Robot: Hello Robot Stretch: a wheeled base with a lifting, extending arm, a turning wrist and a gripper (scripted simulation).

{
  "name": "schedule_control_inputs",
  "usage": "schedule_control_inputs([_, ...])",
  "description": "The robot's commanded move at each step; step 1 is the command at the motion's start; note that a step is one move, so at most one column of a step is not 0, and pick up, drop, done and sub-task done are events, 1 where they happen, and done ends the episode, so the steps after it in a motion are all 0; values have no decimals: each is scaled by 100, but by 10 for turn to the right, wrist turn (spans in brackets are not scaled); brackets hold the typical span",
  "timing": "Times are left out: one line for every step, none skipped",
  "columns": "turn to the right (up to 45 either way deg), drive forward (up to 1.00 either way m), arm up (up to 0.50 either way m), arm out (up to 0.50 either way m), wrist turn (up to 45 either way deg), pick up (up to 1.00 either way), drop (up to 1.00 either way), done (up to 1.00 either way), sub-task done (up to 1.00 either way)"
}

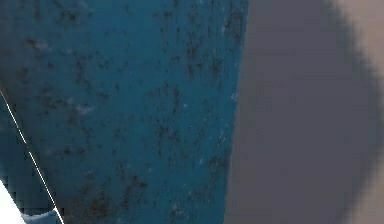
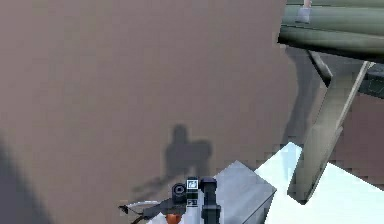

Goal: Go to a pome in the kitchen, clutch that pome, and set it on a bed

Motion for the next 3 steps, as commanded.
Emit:
schedule_control_inputs([0,0,0,0,450,0,0,0,0])
schedule_control_inputs([0,0,0,0,270,0,0,0,0])
schedule_control_inputs([0,0,-30,0,0,0,0,0,0])
